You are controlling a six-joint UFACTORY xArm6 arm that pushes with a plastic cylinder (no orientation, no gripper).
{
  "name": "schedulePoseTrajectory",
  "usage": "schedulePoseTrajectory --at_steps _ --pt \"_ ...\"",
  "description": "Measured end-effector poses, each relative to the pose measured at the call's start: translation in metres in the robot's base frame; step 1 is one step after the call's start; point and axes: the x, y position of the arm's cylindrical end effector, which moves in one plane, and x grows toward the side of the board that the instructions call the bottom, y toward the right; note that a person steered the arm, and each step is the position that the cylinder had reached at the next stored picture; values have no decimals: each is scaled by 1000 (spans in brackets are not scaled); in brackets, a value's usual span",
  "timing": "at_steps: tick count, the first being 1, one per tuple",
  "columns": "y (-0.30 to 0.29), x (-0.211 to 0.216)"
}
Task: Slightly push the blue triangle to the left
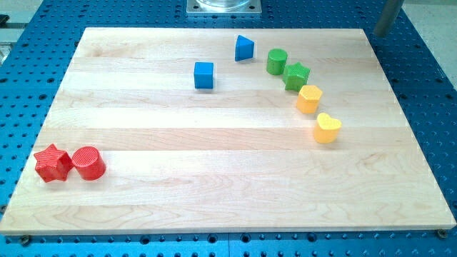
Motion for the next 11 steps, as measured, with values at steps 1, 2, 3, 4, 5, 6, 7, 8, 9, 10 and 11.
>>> schedulePoseTrajectory --at_steps 1,2,3,4,5,6,7,8,9,10,11 --pt "-101 0" --pt "-249 0" --pt "-321 1" --pt "-322 1" --pt "-322 1" --pt "-324 1" --pt "-325 1" --pt "-310 5" --pt "-247 7" --pt "-232 43" --pt "-301 88"
